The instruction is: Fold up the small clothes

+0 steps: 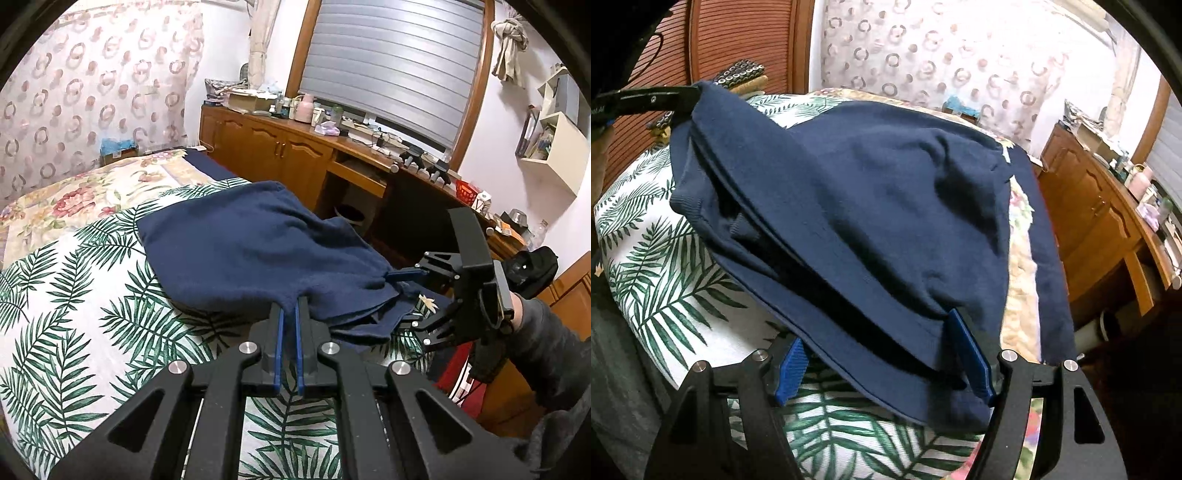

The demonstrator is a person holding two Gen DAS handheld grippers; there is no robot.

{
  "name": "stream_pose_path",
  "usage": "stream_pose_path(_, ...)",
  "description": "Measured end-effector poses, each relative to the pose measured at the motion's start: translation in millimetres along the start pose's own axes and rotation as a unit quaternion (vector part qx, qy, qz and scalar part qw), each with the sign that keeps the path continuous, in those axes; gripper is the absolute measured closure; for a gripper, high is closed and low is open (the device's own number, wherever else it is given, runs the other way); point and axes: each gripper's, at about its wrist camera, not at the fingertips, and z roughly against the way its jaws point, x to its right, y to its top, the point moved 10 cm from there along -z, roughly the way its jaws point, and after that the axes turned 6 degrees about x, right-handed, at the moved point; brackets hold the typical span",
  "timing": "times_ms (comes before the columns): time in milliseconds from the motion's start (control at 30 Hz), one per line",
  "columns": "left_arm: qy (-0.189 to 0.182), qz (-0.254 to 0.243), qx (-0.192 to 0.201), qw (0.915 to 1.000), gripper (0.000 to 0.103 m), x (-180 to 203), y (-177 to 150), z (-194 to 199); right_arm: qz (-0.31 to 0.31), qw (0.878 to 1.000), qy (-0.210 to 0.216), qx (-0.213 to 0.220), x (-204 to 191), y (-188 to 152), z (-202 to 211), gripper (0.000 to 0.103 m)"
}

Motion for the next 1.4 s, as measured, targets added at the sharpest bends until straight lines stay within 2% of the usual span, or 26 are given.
stream_pose_path(133, 0.003, 0.000, 0.003, 1.0000, 0.097, -4, 2, 0, -0.021, 1.000, 0.013, 0.010, 1, -1, -6, 0.043)
stream_pose_path(233, 0.004, 0.002, 0.005, 1.0000, 0.097, -10, 7, 0, -0.034, 0.999, 0.012, 0.020, 8, 3, -9, 0.068)
stream_pose_path(267, 0.004, 0.004, 0.007, 1.0000, 0.097, -13, 11, 0, -0.035, 0.999, 0.014, 0.025, 9, 6, -9, 0.081)
stream_pose_path(367, 0.006, 0.003, 0.012, 0.9999, 0.097, -20, 21, -4, -0.036, 0.998, 0.011, 0.057, 16, 29, -5, 0.095)
stream_pose_path(567, 0.033, -0.002, 0.020, 0.9993, 0.097, -53, 51, -20, -0.022, 0.993, -0.017, 0.119, 35, 97, -8, 0.097)
stream_pose_path(700, 0.059, 0.001, 0.019, 0.9981, 0.097, -83, 71, -35, -0.011, 0.991, -0.021, 0.135, 43, 143, -32, 0.098)
stream_pose_path(833, 0.077, 0.013, 0.007, 0.9969, 0.097, -111, 80, -56, -0.001, 0.993, -0.010, 0.120, 46, 170, -74, 0.097)
stream_pose_path(1000, 0.093, 0.033, -0.018, 0.9949, 0.097, -142, 73, -83, 0.005, 0.996, 0.009, 0.090, 56, 186, -122, 0.097)
stream_pose_path(1200, 0.093, 0.070, -0.046, 0.9921, 0.097, -165, 59, -102, -0.005, 0.998, 0.029, 0.060, 78, 195, -149, 0.097)
stream_pose_path(1267, 0.089, 0.075, -0.056, 0.9916, 0.091, -168, 55, -106, -0.010, 0.998, 0.032, 0.051, 85, 197, -156, 0.097)
stream_pose_path(1333, 0.097, 0.063, -0.059, 0.9915, 0.064, -172, 55, -108, -0.016, 0.998, 0.037, 0.040, 90, 202, -166, 0.097)
stream_pose_path(1400, 0.103, 0.059, -0.055, 0.9915, 0.056, -175, 57, -104, -0.015, 0.999, 0.037, 0.032, 92, 205, -173, 0.097)
